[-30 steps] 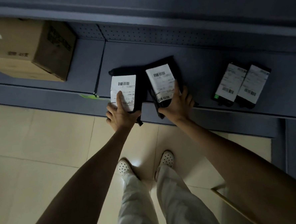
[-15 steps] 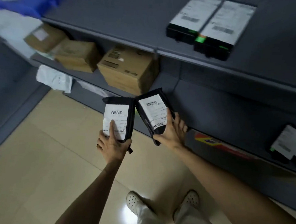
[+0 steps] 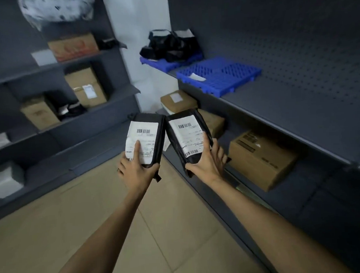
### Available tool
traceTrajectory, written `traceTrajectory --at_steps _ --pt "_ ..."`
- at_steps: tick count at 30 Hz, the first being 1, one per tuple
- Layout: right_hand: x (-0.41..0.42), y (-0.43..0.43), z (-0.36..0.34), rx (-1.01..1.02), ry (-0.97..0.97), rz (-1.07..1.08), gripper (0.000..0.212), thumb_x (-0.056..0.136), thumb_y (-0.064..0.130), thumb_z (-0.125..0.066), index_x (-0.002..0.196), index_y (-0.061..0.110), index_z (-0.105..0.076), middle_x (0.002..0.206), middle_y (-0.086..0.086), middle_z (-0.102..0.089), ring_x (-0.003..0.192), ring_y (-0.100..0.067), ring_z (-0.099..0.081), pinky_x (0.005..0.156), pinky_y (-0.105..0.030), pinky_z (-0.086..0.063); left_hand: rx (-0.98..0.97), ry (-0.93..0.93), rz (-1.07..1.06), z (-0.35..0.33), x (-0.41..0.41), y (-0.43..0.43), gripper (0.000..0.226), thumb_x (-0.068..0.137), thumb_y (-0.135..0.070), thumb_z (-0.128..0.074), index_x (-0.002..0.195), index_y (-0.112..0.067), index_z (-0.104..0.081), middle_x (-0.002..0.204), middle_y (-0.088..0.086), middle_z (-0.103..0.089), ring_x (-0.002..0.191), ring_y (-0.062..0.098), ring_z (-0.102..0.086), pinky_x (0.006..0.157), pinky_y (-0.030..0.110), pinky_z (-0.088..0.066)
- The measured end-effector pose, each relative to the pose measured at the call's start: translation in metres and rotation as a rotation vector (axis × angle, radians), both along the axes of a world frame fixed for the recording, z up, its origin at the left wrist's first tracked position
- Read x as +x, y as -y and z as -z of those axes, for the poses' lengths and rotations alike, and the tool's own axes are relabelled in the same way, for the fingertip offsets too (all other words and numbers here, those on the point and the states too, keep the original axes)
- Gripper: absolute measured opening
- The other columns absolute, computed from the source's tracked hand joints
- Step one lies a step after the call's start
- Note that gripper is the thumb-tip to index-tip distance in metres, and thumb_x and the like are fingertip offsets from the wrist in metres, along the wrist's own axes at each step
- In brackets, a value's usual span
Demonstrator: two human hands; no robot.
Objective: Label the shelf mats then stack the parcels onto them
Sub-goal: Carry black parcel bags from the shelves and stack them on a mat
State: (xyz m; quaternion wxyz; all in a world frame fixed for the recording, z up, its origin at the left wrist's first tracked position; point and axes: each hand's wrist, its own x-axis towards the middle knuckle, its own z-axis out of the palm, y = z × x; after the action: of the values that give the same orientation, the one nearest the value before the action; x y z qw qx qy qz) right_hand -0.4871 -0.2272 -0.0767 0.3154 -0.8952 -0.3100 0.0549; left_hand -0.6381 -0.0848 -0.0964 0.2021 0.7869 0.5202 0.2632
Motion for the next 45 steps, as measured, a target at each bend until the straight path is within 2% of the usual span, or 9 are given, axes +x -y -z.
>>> traceTrajectory --at_steps 5,10,15,21,27,31,33,40,45 --pt "0.013 -0.068 -0.059 0.093 0.081 -0.016 0.12 0.061 0.045 -0.077 0.155 0.031 -0.005 0.158 -0.012 -0.016 0.138 -0.035 -0.024 0.113 -0.049 -0.022 0.111 0.081 -0.026 -0.061 0.013 -0.069 0.097 0.067 -0.045 -0.075 0.15 -0.046 -0.025 0.148 0.016 -0.025 0.132 0.039 -0.028 0.111 0.052 -0.02" --pt "0.055 -0.13 -0.105 0.189 0.128 0.005 0.12 0.061 0.047 -0.079 0.155 0.032 -0.006 0.159 -0.01 -0.015 0.14 -0.034 -0.024 0.111 -0.049 -0.021 0.218 0.15 -0.002 -0.114 0.054 -0.132 0.101 0.068 -0.049 -0.072 0.151 -0.048 -0.016 0.149 0.017 -0.024 0.134 0.04 -0.026 0.111 0.055 -0.018" --pt "0.126 -0.189 -0.135 0.262 0.171 0.038 0.12 0.061 0.05 -0.078 0.155 0.033 -0.005 0.159 -0.012 -0.016 0.14 -0.038 -0.024 0.112 -0.052 -0.021 0.268 0.183 0.059 -0.162 0.121 -0.191 0.11 0.068 -0.044 -0.073 0.153 -0.048 -0.004 0.149 0.018 -0.024 0.136 0.04 -0.024 0.11 0.057 -0.019" --pt "0.223 -0.27 -0.173 0.315 0.204 0.047 0.118 0.063 0.05 -0.077 0.155 0.034 -0.005 0.158 -0.01 -0.018 0.138 -0.038 -0.025 0.109 -0.052 -0.022 0.332 0.242 0.068 -0.205 0.216 -0.271 0.11 0.067 -0.046 -0.073 0.154 -0.046 -0.006 0.148 0.017 -0.025 0.135 0.038 -0.026 0.11 0.054 -0.019" --pt "0.298 -0.347 -0.2 0.354 0.173 0.022 0.111 0.066 0.048 -0.076 0.154 0.035 -0.008 0.158 -0.01 -0.017 0.138 -0.038 -0.024 0.111 -0.052 -0.02 0.338 0.307 0.04 -0.225 0.299 -0.348 0.099 0.064 -0.045 -0.073 0.149 -0.047 -0.022 0.147 0.014 -0.028 0.133 0.037 -0.028 0.109 0.053 -0.02" --pt "0.33 -0.383 -0.198 0.381 0.118 0.04 0.105 0.068 0.046 -0.076 0.152 0.035 -0.014 0.157 -0.009 -0.018 0.138 -0.037 -0.025 0.112 -0.051 -0.019 0.33 0.341 0.075 -0.222 0.34 -0.391 0.086 0.055 -0.049 -0.066 0.135 -0.04 -0.036 0.139 0.01 -0.034 0.128 0.037 -0.033 0.106 0.054 -0.024" --pt "0.344 -0.401 -0.198 0.373 0.101 0.075 0.104 0.068 0.046 -0.077 0.152 0.034 -0.017 0.158 -0.009 -0.018 0.138 -0.037 -0.025 0.112 -0.05 -0.019 0.334 0.341 0.105 -0.221 0.361 -0.414 0.08 0.055 -0.047 -0.069 0.13 -0.036 -0.04 0.136 0.009 -0.036 0.128 0.036 -0.033 0.106 0.054 -0.023" --pt "0.385 -0.469 -0.198 0.36 0.052 0.249 0.097 0.067 0.05 -0.074 0.148 0.034 -0.023 0.156 -0.01 -0.021 0.136 -0.037 -0.028 0.111 -0.048 -0.021 0.293 0.361 0.246 -0.219 0.439 -0.495 0.074 0.052 -0.054 -0.062 0.121 -0.035 -0.044 0.133 0.008 -0.038 0.125 0.035 -0.036 0.105 0.049 -0.024" --pt "0.403 -0.507 -0.202 0.331 -0.011 0.39 0.089 0.067 0.054 -0.073 0.142 0.036 -0.028 0.15 -0.011 -0.027 0.132 -0.037 -0.032 0.109 -0.046 -0.024 0.276 0.334 0.4 -0.224 0.488 -0.548 0.066 0.058 -0.049 -0.072 0.118 -0.037 -0.047 0.131 0.007 -0.04 0.124 0.035 -0.037 0.105 0.047 -0.025"
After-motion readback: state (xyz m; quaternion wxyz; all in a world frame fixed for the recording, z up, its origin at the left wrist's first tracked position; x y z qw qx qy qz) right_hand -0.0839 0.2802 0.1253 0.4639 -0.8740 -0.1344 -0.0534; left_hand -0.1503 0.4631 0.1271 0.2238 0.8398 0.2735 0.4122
